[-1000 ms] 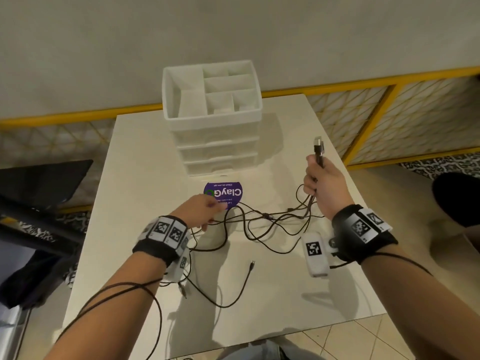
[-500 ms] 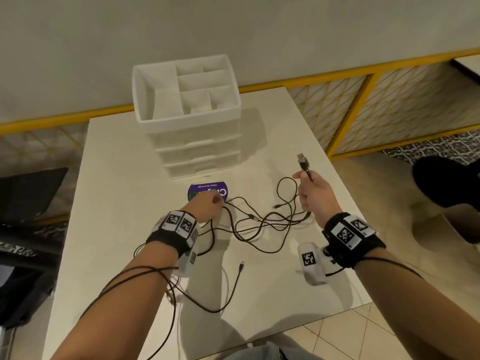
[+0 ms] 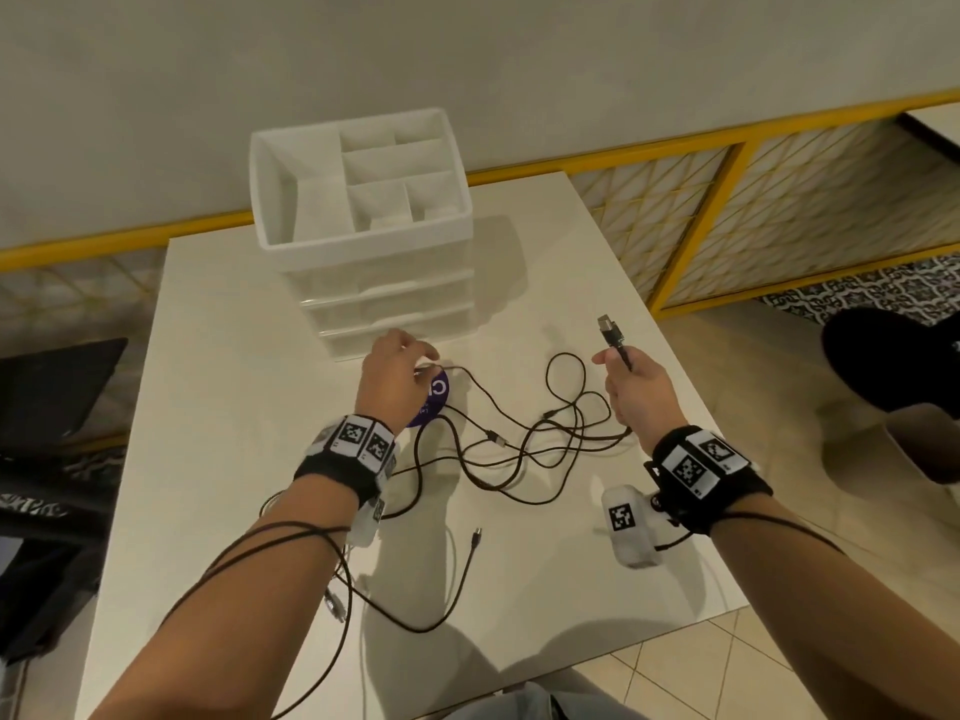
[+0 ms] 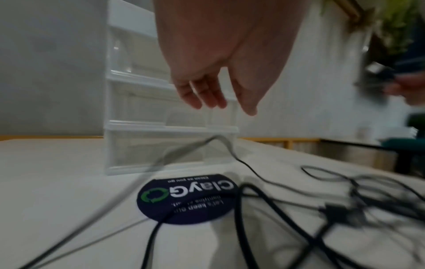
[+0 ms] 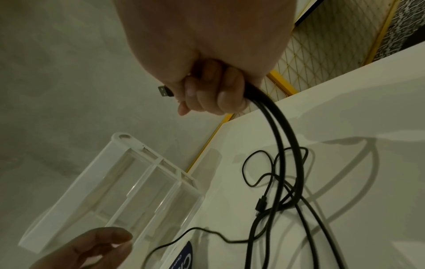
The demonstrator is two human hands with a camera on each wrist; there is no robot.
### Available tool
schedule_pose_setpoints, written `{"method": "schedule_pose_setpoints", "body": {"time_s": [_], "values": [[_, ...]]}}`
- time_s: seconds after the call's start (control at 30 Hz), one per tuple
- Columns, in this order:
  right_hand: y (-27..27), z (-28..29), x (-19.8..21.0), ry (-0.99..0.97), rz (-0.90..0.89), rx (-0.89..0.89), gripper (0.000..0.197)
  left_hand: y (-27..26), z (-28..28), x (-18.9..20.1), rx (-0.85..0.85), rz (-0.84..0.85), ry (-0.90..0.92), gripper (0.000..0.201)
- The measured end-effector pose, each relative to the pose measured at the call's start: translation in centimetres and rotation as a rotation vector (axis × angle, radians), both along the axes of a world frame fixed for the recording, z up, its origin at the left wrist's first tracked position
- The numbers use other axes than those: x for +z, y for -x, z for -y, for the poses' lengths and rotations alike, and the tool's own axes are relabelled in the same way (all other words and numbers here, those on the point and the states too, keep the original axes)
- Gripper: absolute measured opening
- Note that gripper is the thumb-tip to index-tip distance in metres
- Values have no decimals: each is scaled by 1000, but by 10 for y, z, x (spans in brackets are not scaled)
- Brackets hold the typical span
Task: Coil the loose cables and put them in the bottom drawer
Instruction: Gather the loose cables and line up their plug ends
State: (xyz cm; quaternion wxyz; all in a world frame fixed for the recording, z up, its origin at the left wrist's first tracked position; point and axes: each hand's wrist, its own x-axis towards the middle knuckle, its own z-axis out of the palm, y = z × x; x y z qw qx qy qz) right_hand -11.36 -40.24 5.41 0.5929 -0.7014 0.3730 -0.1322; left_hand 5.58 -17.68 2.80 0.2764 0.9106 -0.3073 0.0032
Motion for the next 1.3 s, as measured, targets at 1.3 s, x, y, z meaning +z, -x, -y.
{"method": "schedule_pose_setpoints", "body": {"time_s": [1.3], "values": [[-45,-98,86,-72,399,351,10,50,9,152,-154,-514,675,17]]}}
